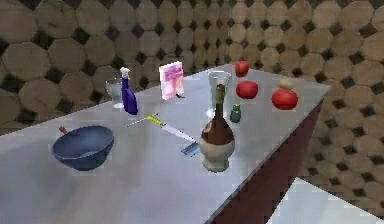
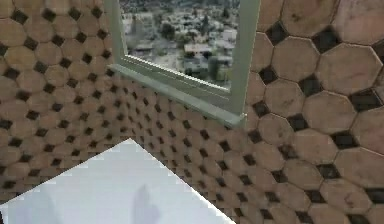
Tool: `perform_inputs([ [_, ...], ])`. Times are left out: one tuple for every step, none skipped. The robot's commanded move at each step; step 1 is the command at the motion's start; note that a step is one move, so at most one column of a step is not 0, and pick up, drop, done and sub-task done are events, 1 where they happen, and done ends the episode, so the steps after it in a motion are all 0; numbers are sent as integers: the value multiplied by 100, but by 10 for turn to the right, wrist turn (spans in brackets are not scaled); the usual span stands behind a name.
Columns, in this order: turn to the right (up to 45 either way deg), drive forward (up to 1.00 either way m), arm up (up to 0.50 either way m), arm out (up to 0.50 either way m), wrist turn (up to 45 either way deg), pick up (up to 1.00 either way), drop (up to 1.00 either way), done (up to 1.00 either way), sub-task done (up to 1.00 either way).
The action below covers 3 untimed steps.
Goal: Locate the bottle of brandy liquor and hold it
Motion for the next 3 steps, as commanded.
perform_inputs([
  [-450, 0, 0, 0, 0, 0, 0, 0, 0],
  [-330, 0, 0, 0, 0, 0, 0, 0, 0],
  [0, 0, 50, 0, 0, 0, 0, 0, 0],
])
